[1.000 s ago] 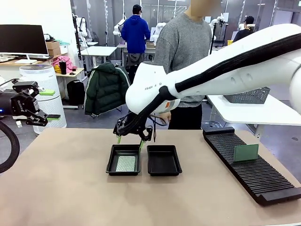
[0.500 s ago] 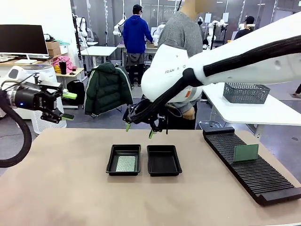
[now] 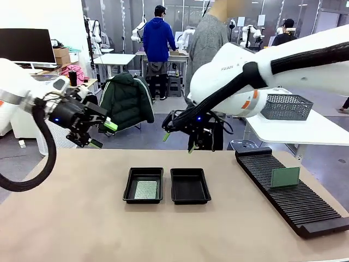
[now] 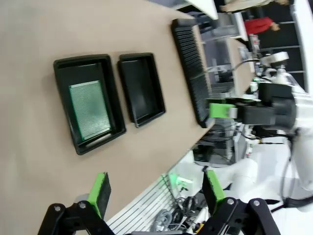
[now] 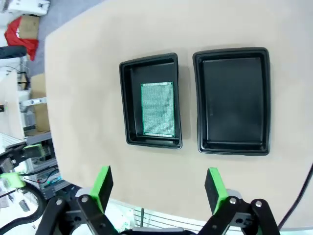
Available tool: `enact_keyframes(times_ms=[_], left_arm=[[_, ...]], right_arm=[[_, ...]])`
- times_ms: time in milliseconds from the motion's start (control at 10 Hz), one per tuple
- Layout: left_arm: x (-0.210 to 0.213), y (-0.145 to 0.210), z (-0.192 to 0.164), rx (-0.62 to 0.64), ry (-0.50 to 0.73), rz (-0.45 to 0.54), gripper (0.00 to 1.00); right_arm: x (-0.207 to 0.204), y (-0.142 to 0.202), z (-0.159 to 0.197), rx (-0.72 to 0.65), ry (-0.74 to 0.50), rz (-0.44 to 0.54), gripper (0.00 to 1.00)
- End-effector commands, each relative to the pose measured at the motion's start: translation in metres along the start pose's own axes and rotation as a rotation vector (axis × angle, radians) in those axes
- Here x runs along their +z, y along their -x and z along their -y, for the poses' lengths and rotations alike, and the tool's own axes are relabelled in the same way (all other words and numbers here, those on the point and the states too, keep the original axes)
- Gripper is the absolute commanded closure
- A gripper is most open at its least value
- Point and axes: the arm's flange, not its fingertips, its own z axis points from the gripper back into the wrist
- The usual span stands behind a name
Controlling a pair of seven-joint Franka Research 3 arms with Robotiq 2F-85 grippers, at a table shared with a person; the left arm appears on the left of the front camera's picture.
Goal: Inspect and transfer BCBs to ESD trays.
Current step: Pick up the ESD tray and place it on the left side of the table.
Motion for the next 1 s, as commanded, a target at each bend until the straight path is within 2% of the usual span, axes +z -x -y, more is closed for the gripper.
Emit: enact_keyframes(times_ms=[0, 500, 700, 900], left_arm=[[-0.024, -0.006, 0.01, 0.029, -0.146, -0.025, 0.0], [-0.103, -0.028, 0.024, 0.026, -0.473, -0.027, 0.0], [-0.128, -0.038, 0.024, 0.023, -0.591, -0.023, 0.0], [-0.147, -0.048, 0.017, 0.022, -0.666, 0.024, 0.0]], right_arm=[[0.014, 0.006, 0.035, 0.013, -0.092, 0.006, 0.0], [0.04, -0.015, 0.09, 0.046, -0.24, -0.048, 0.0], [0.046, -0.023, 0.102, 0.059, -0.256, -0.051, 0.0], [0.049, -0.029, 0.112, 0.081, -0.254, -0.069, 0.0]])
